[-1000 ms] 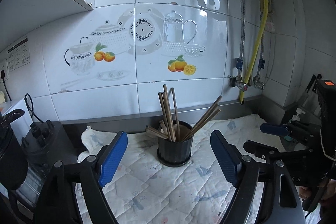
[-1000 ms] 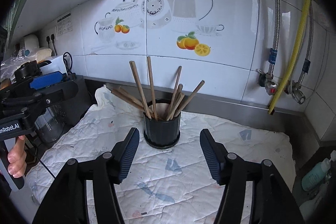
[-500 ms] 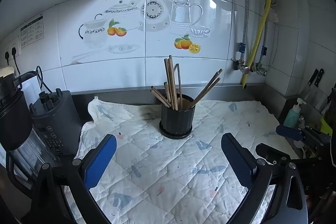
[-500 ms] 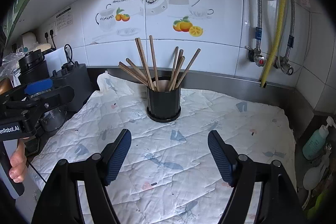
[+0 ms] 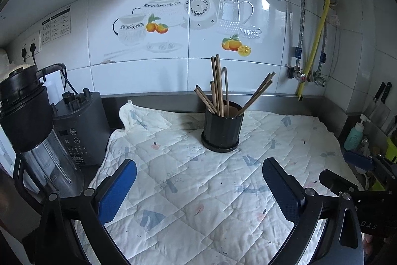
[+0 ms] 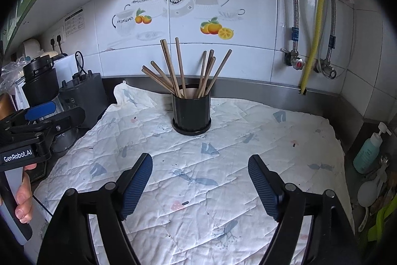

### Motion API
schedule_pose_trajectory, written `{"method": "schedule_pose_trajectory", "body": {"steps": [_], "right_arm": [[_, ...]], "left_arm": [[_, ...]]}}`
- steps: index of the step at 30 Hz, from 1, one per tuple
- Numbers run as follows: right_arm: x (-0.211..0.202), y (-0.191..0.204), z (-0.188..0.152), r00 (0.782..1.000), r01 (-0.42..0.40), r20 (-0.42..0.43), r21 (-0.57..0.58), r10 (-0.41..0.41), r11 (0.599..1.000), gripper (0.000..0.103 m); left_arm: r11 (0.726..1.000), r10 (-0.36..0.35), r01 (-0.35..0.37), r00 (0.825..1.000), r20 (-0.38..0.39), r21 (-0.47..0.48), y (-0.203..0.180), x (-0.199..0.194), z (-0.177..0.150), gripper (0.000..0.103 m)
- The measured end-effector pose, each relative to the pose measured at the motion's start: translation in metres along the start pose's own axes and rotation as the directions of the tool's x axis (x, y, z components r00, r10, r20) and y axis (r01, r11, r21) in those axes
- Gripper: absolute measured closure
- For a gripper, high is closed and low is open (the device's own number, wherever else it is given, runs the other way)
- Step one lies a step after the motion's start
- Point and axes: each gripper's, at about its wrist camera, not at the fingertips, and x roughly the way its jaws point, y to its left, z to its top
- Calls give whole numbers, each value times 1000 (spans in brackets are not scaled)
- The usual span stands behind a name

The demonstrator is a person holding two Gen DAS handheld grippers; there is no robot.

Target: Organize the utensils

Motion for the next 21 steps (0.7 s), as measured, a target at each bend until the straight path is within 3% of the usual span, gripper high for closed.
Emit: {"method": "schedule_pose_trajectory", "body": {"steps": [21], "right_arm": [[1,-10,-18,999,4,-36,64,-2,998,15]], "left_arm": [[1000,14,-15,997,-73,-5,10,4,-31,0]]}}
